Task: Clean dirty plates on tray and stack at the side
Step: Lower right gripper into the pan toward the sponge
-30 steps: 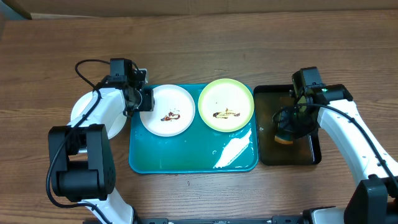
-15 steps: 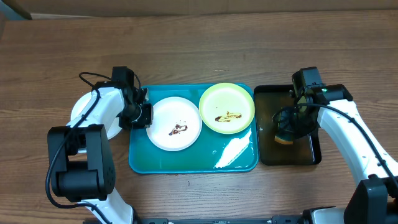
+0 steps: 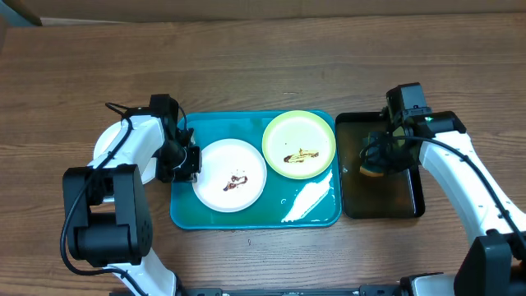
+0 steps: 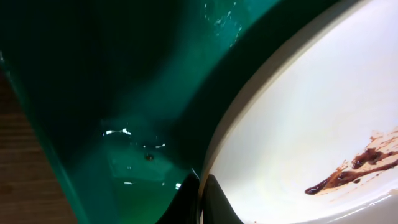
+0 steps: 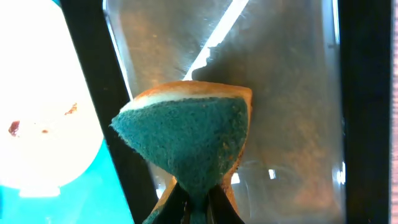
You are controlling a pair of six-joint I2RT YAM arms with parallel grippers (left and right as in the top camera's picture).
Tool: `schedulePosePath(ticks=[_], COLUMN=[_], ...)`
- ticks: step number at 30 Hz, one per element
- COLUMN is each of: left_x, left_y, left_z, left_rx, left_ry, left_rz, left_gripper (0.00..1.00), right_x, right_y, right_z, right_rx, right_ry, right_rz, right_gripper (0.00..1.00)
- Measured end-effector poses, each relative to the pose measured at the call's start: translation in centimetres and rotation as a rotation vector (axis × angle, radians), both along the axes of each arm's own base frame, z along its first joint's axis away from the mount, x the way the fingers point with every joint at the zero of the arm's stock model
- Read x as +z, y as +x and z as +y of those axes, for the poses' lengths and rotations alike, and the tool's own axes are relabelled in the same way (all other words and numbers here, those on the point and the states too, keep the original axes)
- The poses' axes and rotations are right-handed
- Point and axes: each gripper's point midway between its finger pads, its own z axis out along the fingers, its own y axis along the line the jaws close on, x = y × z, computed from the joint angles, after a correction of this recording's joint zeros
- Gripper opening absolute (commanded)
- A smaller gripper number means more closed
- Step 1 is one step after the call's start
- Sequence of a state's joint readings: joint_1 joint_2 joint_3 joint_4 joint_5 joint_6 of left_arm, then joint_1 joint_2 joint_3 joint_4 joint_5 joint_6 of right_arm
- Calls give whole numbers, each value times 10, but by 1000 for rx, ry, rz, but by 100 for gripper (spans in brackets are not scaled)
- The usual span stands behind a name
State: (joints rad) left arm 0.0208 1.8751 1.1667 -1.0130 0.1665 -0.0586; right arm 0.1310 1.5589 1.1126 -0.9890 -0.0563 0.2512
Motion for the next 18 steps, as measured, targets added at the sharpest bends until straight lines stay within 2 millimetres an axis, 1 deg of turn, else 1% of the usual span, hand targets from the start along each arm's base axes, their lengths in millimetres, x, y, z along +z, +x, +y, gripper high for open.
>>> schedulePosePath(ticks=[3,5,8,10,11,15,18], left_x=[0,1,1,1,1,1,1], left_y=[-2,-3,-5,-5,-5,-5,-6], left_z=[0,0,0,0,0,0,0], left_rx=[12,16,17,17,17,17,17], left_ry=[1,2,1,2,2,2,2], left_rz=[11,15,23,24,24,25,26], left_gripper=[4,4,4,4,4,4,4], right_x=[-12,-25,-53,-73,-79,-81,-79], right_y=[3,4,-2,-12,-13,-11,-13], right_z=[3,4,3,2,2,3,4], right_rx=[20,27,31,34,34,38,39], right_ry=[9,11,6,0,-1,2,10], right_rz=[18,34,87,146,164,161,173], right_gripper=[4,4,4,4,4,4,4])
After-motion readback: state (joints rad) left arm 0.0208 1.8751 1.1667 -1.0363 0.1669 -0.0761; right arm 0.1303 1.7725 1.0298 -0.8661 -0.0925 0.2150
